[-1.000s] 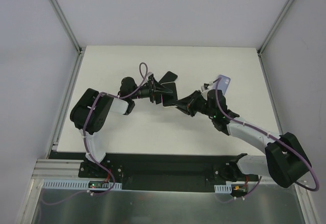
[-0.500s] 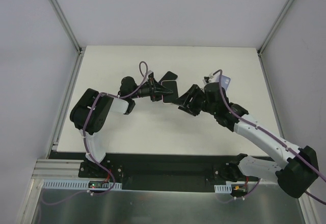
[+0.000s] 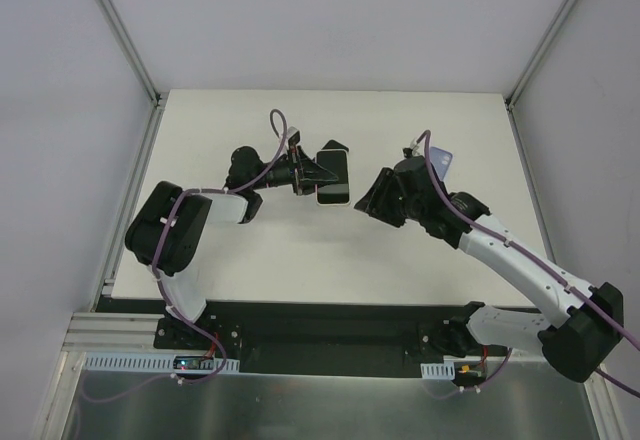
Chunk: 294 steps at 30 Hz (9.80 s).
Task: Take the phone out of the phone case
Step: Remove the phone case from the phone.
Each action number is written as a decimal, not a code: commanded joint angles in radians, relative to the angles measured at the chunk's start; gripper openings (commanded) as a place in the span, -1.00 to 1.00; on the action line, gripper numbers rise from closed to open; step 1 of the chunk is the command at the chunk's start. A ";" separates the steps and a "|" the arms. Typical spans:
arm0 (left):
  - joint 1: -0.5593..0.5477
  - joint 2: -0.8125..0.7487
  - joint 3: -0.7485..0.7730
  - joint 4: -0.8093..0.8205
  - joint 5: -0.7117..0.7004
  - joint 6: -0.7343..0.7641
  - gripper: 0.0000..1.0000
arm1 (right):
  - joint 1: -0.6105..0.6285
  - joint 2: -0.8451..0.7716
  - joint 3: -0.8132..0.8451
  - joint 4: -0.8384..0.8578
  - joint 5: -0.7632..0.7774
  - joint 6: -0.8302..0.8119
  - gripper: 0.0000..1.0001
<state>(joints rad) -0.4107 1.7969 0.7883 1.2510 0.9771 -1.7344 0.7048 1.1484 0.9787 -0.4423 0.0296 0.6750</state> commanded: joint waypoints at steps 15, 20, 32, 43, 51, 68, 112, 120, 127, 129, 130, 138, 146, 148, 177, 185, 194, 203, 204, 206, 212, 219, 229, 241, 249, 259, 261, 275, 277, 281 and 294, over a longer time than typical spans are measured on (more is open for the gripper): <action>0.006 -0.136 0.017 0.065 0.055 0.185 -1.00 | 0.114 -0.049 0.150 -0.045 0.133 -0.089 -0.07; 0.006 -0.143 0.019 0.034 0.052 0.205 -1.00 | 0.130 -0.042 0.147 -0.053 0.139 -0.091 -0.07; 0.006 -0.156 0.026 0.025 0.052 0.211 -1.00 | 0.144 0.034 0.170 -0.118 0.153 -0.100 -0.09; 0.006 -0.156 0.029 -0.005 0.057 0.236 -1.00 | 0.176 -0.050 0.163 -0.084 0.237 -0.098 -0.11; 0.006 -0.157 0.025 -0.005 0.057 0.240 -1.00 | 0.203 -0.019 0.176 -0.072 0.230 -0.107 -0.12; 0.006 -0.182 0.026 -0.015 0.055 0.242 -1.00 | 0.206 0.070 0.204 -0.185 0.343 -0.104 -0.15; 0.006 -0.222 0.052 -0.150 0.060 0.326 -1.00 | 0.278 0.060 0.275 -0.217 0.400 -0.147 -0.21; 0.006 -0.231 0.054 -0.157 0.060 0.331 -1.00 | 0.288 0.089 0.282 -0.223 0.397 -0.147 -0.21; 0.006 -0.229 0.052 -0.160 0.060 0.335 -1.00 | 0.294 0.034 0.267 -0.194 0.406 -0.149 -0.21; 0.006 -0.229 0.051 -0.159 0.060 0.335 -1.00 | 0.298 0.025 0.268 -0.190 0.406 -0.153 -0.21; 0.006 -0.228 0.051 -0.160 0.058 0.335 -1.00 | 0.300 0.022 0.270 -0.188 0.406 -0.155 -0.21; 0.006 -0.237 0.048 -0.163 0.058 0.338 -1.00 | 0.309 0.066 0.275 -0.187 0.398 -0.153 -0.21; 0.006 -0.245 0.049 -0.170 0.060 0.342 -1.00 | 0.308 0.102 0.275 -0.191 0.423 -0.149 -0.21; 0.006 -0.248 0.049 -0.171 0.060 0.342 -1.00 | 0.308 0.108 0.276 -0.196 0.428 -0.150 -0.21; 0.006 -0.248 0.049 -0.188 0.067 0.357 -1.00 | 0.283 0.047 0.293 -0.148 0.409 -0.163 -0.22; 0.006 -0.243 0.048 -0.186 0.063 0.355 -1.00 | 0.283 0.076 0.295 -0.151 0.388 -0.163 -0.22; 0.006 -0.251 0.046 -0.186 0.064 0.357 -1.00 | 0.283 0.122 0.288 -0.161 0.383 -0.163 -0.22; 0.007 -0.268 0.048 -0.193 0.066 0.358 -1.00 | 0.283 0.157 0.287 -0.228 0.432 -0.146 -0.23; 0.009 -0.269 0.048 -0.197 0.066 0.358 -1.00 | 0.283 0.155 0.285 -0.239 0.446 -0.140 -0.23; 0.012 -0.275 0.048 -0.205 0.066 0.363 -1.00 | 0.285 0.148 0.281 -0.272 0.484 -0.138 -0.24; 0.018 -0.280 0.055 -0.208 0.066 0.365 -1.00 | 0.289 0.149 0.262 -0.303 0.501 -0.135 -0.24; 0.019 -0.291 0.057 -0.220 0.064 0.369 -1.00 | 0.300 0.163 0.250 -0.314 0.507 -0.124 -0.25; 0.021 -0.315 0.083 -0.208 0.072 0.334 -1.00 | 0.306 0.263 0.238 -0.325 0.530 -0.120 -0.25; 0.023 -0.332 0.092 -0.174 0.078 0.292 -1.00 | 0.259 0.211 0.118 -0.110 0.369 -0.123 -0.25; 0.023 -0.301 0.081 -0.153 0.081 0.288 -1.00 | 0.226 -0.021 0.025 -0.001 0.319 -0.110 -0.24; 0.024 -0.291 0.077 -0.139 0.078 0.279 -1.00 | 0.191 -0.164 -0.003 0.151 0.190 -0.088 -0.15; 0.024 -0.291 0.077 -0.139 0.078 0.277 -1.00 | 0.180 -0.150 -0.005 0.166 0.161 -0.084 -0.14; 0.024 -0.286 0.068 -0.145 0.075 0.285 -1.00 | 0.179 -0.187 -0.029 0.209 0.128 -0.064 -0.14; 0.024 -0.286 0.068 -0.145 0.074 0.288 -1.00 | 0.179 -0.193 -0.031 0.205 0.124 -0.068 -0.14; 0.024 -0.284 0.069 -0.144 0.075 0.288 -1.00 | 0.179 -0.194 -0.029 0.205 0.119 -0.068 -0.14; 0.024 -0.286 0.069 -0.145 0.075 0.288 -1.00 | 0.168 -0.147 -0.014 0.212 0.121 -0.080 -0.13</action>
<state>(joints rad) -0.3862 1.5276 0.8444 1.0122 1.0435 -1.4506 0.8833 0.9894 0.9512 -0.2729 0.1562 0.5991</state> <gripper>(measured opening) 0.121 0.435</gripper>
